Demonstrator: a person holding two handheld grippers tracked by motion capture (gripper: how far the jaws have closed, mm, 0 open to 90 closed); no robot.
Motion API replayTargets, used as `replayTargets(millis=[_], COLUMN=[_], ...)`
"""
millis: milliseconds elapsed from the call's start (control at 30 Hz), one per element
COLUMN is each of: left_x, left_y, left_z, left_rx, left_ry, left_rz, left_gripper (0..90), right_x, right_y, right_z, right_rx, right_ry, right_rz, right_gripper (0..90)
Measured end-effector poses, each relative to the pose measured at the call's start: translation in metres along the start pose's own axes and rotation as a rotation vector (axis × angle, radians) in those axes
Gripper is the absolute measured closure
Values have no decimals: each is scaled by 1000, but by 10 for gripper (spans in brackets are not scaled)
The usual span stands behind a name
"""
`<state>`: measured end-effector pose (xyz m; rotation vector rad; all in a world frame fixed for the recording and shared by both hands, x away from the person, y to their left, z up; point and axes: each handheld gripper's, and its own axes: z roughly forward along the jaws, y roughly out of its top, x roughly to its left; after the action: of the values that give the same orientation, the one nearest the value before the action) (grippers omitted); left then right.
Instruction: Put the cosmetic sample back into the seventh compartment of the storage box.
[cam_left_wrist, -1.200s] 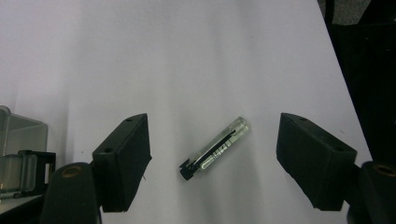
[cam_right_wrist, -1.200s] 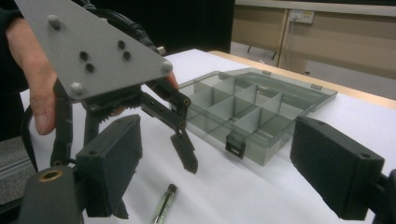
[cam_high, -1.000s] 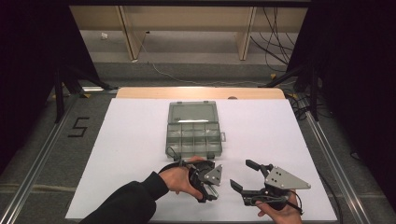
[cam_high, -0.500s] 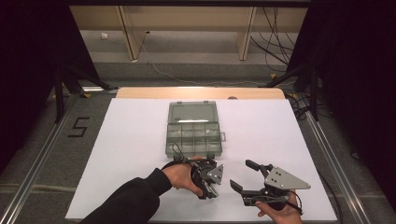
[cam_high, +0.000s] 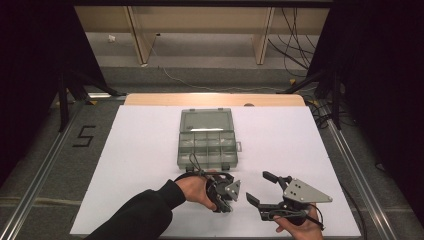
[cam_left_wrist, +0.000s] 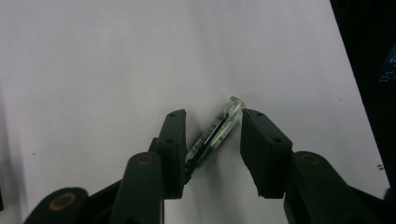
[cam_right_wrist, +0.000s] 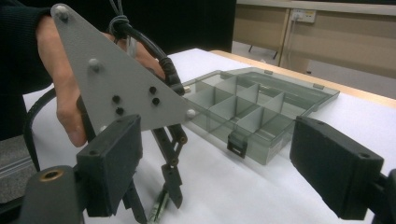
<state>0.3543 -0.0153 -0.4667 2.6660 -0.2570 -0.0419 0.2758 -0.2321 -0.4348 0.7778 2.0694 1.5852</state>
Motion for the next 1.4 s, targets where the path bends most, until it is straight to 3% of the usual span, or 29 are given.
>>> replayTargets(millis=[200,300,533,800,900,1000,1267,1400], left_x=[0,0,1,1,2,4,10,14], left_y=[0,1,3,0,-1,-2,-13,-15], left_z=[-1,-1,-2,-3,-6,-16,-39,-45], left_rx=[19,34,54,30,21,-24,-46,-49], left_ry=[-17,-11,-9,-5,14,21,85,113], left_rz=[-32,-69,-107,-135,-134,-171,-260,-267], left_gripper=[678,724,783,803,804,804,804,804], right_x=[0,0,0,1,0,0,0,0], right_y=[0,0,0,0,0,0,-1,0], right_z=[0,0,0,0,0,0,1,0], right_rx=[-1,-3,-4,1,-8,0,-13,4], right_ry=[-1,1,-1,-3,-6,-1,-11,1], right_rz=[0,1,-5,15,2,0,-4,3], right_gripper=[181,181,181,182,182,182,182,182])
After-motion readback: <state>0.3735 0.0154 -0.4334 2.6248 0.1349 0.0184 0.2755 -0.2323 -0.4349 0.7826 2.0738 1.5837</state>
